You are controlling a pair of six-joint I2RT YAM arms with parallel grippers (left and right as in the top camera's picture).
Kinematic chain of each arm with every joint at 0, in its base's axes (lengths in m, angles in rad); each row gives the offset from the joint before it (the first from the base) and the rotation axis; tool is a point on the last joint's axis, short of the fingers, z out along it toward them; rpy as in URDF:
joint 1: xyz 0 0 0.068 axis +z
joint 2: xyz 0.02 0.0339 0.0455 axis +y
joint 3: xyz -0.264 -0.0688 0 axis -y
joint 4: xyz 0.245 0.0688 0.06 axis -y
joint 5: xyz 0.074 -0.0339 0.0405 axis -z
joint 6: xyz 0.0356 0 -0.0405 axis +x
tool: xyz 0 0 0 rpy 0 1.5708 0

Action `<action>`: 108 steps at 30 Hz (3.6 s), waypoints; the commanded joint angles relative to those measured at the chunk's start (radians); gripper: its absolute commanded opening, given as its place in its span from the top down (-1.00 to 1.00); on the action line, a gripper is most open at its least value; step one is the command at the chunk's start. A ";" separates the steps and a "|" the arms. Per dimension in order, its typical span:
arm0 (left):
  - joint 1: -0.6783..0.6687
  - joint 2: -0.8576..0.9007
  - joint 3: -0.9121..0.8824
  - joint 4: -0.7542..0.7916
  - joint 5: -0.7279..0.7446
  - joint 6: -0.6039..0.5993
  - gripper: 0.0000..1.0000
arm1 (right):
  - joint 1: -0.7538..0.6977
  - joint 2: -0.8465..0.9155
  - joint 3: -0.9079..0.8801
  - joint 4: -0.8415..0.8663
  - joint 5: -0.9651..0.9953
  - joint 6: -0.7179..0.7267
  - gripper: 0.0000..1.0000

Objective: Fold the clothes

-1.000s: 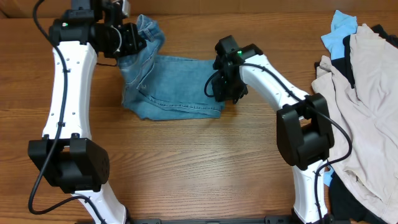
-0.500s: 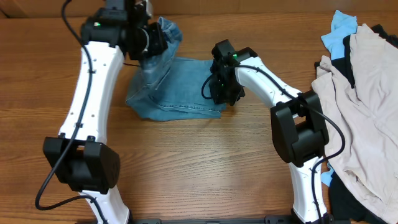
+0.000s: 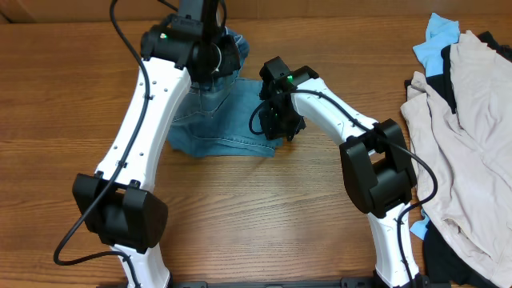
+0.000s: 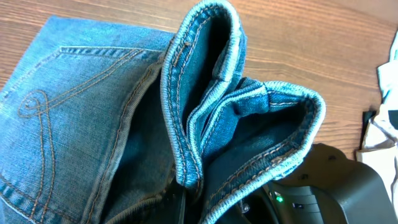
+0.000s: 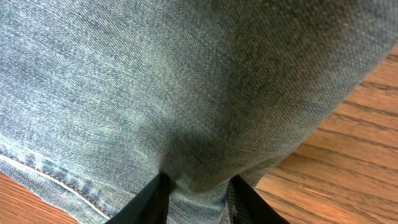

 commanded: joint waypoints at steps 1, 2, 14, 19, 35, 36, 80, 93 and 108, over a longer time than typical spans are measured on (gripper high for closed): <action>-0.022 0.063 0.030 -0.018 -0.001 -0.035 0.92 | 0.015 0.029 -0.008 0.002 -0.047 0.005 0.32; -0.026 0.069 0.030 -0.023 0.002 -0.037 0.92 | 0.015 0.029 -0.008 0.001 -0.047 0.005 0.32; -0.042 0.080 0.030 -0.034 0.001 -0.042 0.77 | 0.015 0.029 -0.008 -0.001 -0.047 0.005 0.31; -0.042 0.080 0.030 -0.034 0.021 -0.041 -0.26 | 0.015 0.029 -0.008 -0.001 -0.047 0.005 0.31; -0.060 0.080 0.003 -0.234 -0.060 0.142 -0.31 | 0.015 0.029 -0.008 0.001 -0.047 0.005 0.32; -0.068 0.080 -0.013 -0.235 -0.061 0.152 -0.32 | 0.015 0.029 -0.008 0.000 -0.047 0.005 0.31; -0.154 0.080 -0.527 0.169 -0.203 0.502 -0.76 | -0.185 -0.005 0.030 -0.053 -0.278 0.049 0.23; -0.162 0.074 -0.365 0.174 -0.143 0.422 -1.00 | -0.185 -0.005 0.030 -0.045 -0.278 0.050 0.24; -0.200 0.207 -0.402 0.263 -0.248 0.399 -0.97 | -0.185 -0.005 0.030 -0.053 -0.278 0.053 0.24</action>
